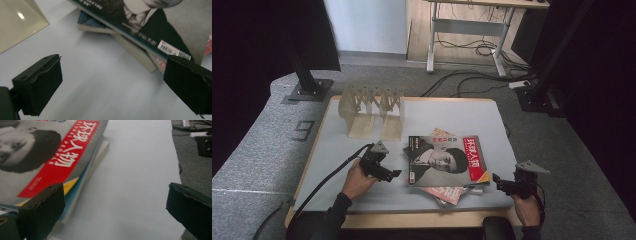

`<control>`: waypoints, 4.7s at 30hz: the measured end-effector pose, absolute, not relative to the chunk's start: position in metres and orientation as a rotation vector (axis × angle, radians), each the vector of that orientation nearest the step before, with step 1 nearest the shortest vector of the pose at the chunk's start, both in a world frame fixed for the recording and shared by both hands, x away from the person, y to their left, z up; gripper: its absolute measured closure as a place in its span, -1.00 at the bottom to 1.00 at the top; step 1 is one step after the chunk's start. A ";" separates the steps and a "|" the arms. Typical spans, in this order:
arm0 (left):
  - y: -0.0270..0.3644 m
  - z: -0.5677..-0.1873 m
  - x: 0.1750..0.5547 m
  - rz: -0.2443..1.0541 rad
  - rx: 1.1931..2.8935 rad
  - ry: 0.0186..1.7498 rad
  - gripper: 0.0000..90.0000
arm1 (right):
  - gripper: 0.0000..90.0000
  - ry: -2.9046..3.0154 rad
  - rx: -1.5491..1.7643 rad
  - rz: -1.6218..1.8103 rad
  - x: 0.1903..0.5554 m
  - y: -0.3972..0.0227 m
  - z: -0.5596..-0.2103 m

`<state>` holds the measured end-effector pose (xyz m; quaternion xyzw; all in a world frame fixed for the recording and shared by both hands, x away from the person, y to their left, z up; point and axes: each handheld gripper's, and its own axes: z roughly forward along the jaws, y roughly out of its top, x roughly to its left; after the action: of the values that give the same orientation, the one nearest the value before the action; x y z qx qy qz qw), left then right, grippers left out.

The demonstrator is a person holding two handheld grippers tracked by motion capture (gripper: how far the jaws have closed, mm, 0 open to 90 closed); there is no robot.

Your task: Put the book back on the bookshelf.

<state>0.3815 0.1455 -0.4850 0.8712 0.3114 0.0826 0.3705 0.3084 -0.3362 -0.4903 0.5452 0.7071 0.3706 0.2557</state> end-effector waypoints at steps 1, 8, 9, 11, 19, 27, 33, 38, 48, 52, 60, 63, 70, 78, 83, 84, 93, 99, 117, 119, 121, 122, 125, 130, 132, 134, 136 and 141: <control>0.143 -0.484 0.383 0.210 2.235 0.796 -0.95 | -0.96 1.924 1.476 1.014 0.309 -0.335 -0.489; 0.128 -0.480 0.395 0.203 2.253 0.764 -0.93 | -0.95 1.962 1.456 1.021 0.313 -0.326 -0.485; 0.125 -0.480 0.397 0.198 2.255 0.759 -0.93 | -0.95 1.966 1.454 1.019 0.314 -0.324 -0.485; 0.118 -0.479 0.402 0.198 2.263 0.744 -0.93 | -0.95 1.985 1.447 1.015 0.317 -0.319 -0.486; 0.098 -0.477 0.416 0.191 2.290 0.713 -0.93 | -0.94 2.027 1.398 1.027 0.320 -0.305 -0.488; 0.076 -0.475 0.431 0.174 2.298 0.684 -0.96 | -0.94 2.099 1.351 1.026 0.322 -0.287 -0.498; 0.066 -0.479 0.441 0.173 2.301 0.687 -1.00 | -0.94 2.148 1.327 1.025 0.321 -0.279 -0.504; 0.060 -0.482 0.446 0.178 2.312 0.681 -1.00 | -0.94 2.172 1.314 1.022 0.320 -0.275 -0.509; 0.050 -0.487 0.456 0.170 2.303 0.685 -1.00 | -0.92 2.188 1.315 1.046 0.317 -0.276 -0.512; 0.049 -0.488 0.458 0.170 2.305 0.687 -1.00 | -0.93 2.204 1.314 1.036 0.317 -0.276 -0.513; 0.046 -0.490 0.459 0.176 2.316 0.673 -1.00 | -1.00 2.211 1.319 1.039 0.320 -0.280 -0.515; 0.046 -0.490 0.460 0.192 2.316 0.669 -1.00 | -1.00 2.191 1.324 1.023 0.321 -0.282 -0.515; 0.049 -0.491 0.468 0.192 2.295 0.698 -1.00 | -1.00 2.159 1.344 0.994 0.323 -0.288 -0.515; 0.049 -0.495 0.475 0.206 2.293 0.709 -1.00 | -1.00 2.129 1.359 0.974 0.328 -0.294 -0.516; 0.049 -0.500 0.481 0.194 2.297 0.730 -1.00 | -1.00 2.119 1.372 0.980 0.330 -0.296 -0.517; 0.049 -0.500 0.481 0.194 2.297 0.730 -1.00 | -1.00 2.119 1.372 0.980 0.330 -0.296 -0.517; 0.048 -0.498 0.475 0.187 2.322 0.738 -1.00 | -1.00 2.100 1.384 0.973 0.332 -0.299 -0.517; 0.050 -0.498 0.471 0.179 2.322 0.747 -1.00 | -0.99 2.097 1.386 0.967 0.334 -0.301 -0.517; 0.068 -0.499 0.446 0.149 2.326 0.754 -1.00 | -0.99 2.085 1.413 0.947 0.349 -0.304 -0.516; 0.069 -0.498 0.444 0.146 2.329 0.752 -1.00 | -0.99 2.084 1.415 0.943 0.349 -0.304 -0.516; 0.071 -0.498 0.440 0.142 2.336 0.745 -1.00 | -0.98 2.079 1.424 0.938 0.353 -0.304 -0.516; 0.072 -0.498 0.439 0.141 2.334 0.745 -1.00 | -0.98 2.079 1.424 0.937 0.354 -0.304 -0.516; 0.074 -0.499 0.436 0.134 2.332 0.746 -1.00 | -0.98 2.077 1.436 0.938 0.356 -0.305 -0.516; 0.075 -0.499 0.432 0.133 2.330 0.752 -1.00 | -0.95 2.064 1.446 0.930 0.360 -0.304 -0.515; 0.077 -0.500 0.430 0.130 2.322 0.755 -1.00 | -0.90 2.058 1.449 0.934 0.359 -0.304 -0.515; 0.078 -0.500 0.427 0.130 2.315 0.758 -1.00 | -0.88 2.061 1.448 0.949 0.358 -0.303 -0.515; 0.079 -0.501 0.425 0.130 2.312 0.756 -1.00 | -0.88 2.065 1.447 0.954 0.357 -0.301 -0.515; 0.080 -0.501 0.419 0.129 2.310 0.755 -1.00 | -0.86 2.074 1.434 0.947 0.355 -0.296 -0.514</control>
<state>0.4190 0.0803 -0.5012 0.8902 0.2912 0.0497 0.3467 0.3547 -0.2963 -0.5140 0.5191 0.7507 0.3428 0.2224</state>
